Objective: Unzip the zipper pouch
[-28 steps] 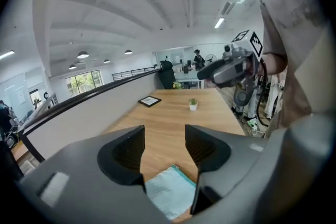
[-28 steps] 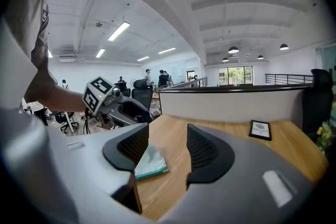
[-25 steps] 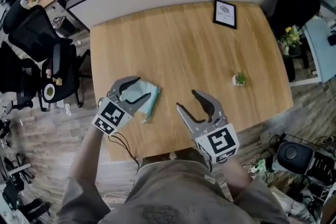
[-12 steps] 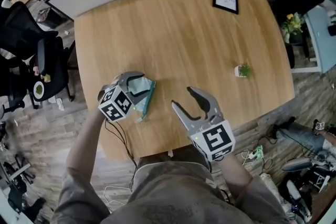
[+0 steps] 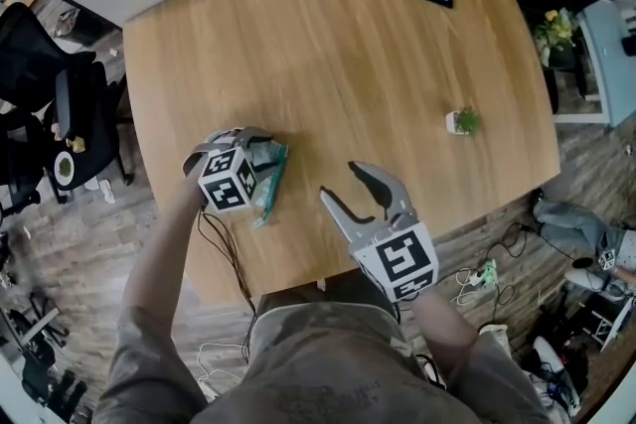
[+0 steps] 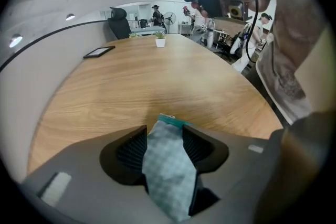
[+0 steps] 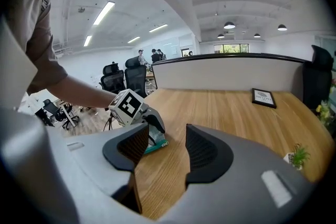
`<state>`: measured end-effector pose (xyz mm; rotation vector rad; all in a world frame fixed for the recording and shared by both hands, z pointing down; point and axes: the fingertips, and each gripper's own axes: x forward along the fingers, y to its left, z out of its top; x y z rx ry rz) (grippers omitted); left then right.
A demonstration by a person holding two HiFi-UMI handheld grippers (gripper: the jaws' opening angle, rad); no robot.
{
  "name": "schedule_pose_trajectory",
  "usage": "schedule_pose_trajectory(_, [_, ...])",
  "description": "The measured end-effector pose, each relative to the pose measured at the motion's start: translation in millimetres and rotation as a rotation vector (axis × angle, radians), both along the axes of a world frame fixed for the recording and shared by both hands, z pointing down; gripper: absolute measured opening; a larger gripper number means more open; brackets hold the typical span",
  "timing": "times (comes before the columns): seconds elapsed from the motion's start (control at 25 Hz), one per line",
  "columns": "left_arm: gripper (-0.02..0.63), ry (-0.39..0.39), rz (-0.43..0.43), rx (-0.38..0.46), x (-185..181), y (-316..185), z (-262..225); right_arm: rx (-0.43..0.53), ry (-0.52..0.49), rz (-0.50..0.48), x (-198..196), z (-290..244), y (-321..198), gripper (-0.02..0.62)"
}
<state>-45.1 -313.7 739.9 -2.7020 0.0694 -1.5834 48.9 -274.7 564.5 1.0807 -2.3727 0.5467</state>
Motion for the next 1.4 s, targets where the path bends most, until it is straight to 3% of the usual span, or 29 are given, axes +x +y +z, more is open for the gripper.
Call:
schedule_pose_trajectory(0.28, [0.193,-0.015,0.023,-0.054,1,-1,8,-0.036,-0.007,0.024,-1,10,5,0.221])
schedule_pose_trajectory(0.32, [0.180,-0.007,0.012,-0.061,2,-1,8,-0.040,-0.008,0.026,-1,11,6,0.221])
schedule_pose_trajectory(0.4, [0.092,0.004,-0.003,-0.053,5,-1,8,-0.046,-0.009,0.031,-1,13,7,0.221])
schedule_pose_trajectory(0.52, [0.050,0.004,-0.011,-0.025,7,-1,7,-0.053,-0.010,0.042,-2,14,8,0.221])
schedule_pose_trajectory(0.72, [0.018,0.038,-0.134,0.009,5,-7,2,-0.037,-0.002,0.030,-3,12,10,0.221])
schedule_pose_trajectory(1.0, [0.017,0.262,-0.355,0.152,1,-20,-81,0.045,-0.029,0.045,6,-27,4,0.221])
schedule_pose_trajectory(1.24, [0.017,0.459,-0.452,0.290,4,-11,-180,0.143,-0.055,0.025,11,-86,11,0.221])
schedule_pose_trajectory(1.4, [0.017,0.528,-0.484,0.378,4,-2,-238,0.229,-0.097,0.008,9,-134,13,0.221])
